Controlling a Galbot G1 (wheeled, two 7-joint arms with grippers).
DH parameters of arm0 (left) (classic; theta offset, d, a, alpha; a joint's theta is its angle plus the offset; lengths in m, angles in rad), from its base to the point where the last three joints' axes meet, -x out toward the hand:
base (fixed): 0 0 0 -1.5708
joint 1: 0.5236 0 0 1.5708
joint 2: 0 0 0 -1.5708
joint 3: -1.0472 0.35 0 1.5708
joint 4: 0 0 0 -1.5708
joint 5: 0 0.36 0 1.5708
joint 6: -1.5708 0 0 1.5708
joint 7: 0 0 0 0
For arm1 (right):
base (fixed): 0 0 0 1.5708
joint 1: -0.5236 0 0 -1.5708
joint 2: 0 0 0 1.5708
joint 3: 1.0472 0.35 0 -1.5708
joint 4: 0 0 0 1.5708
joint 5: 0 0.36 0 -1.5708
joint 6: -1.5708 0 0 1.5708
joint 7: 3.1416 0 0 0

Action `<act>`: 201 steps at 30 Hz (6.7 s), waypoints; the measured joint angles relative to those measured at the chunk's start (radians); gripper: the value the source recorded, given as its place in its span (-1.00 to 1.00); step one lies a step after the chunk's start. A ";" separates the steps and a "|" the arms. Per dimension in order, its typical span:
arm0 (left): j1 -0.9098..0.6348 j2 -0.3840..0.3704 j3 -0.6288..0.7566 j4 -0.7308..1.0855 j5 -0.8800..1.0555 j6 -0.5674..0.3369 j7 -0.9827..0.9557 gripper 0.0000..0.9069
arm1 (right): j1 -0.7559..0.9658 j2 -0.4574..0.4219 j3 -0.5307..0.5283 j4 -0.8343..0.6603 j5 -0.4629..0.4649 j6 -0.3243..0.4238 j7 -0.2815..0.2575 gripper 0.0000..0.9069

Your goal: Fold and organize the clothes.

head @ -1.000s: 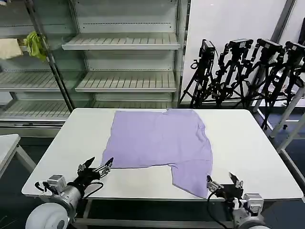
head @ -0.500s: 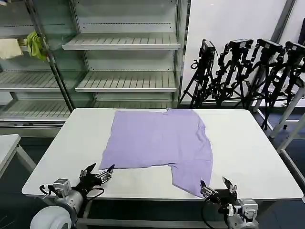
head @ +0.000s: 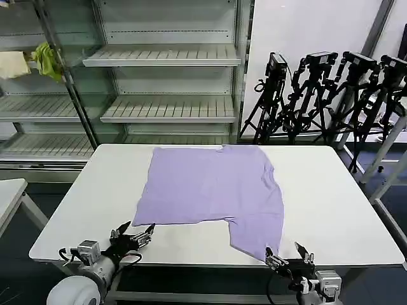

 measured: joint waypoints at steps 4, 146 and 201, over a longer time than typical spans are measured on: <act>-0.007 -0.001 0.001 0.006 0.004 0.000 0.001 1.00 | 0.006 0.000 -0.002 -0.013 -0.002 0.000 0.000 1.00; 0.295 0.052 -0.145 -0.256 0.086 -0.022 0.025 -1.00 | -0.077 -0.239 0.071 0.196 0.089 -0.001 0.041 -1.00; -0.146 0.067 0.054 0.116 0.080 -0.028 0.028 -1.00 | 0.595 -0.147 -0.173 -0.288 0.100 0.000 -0.082 -1.00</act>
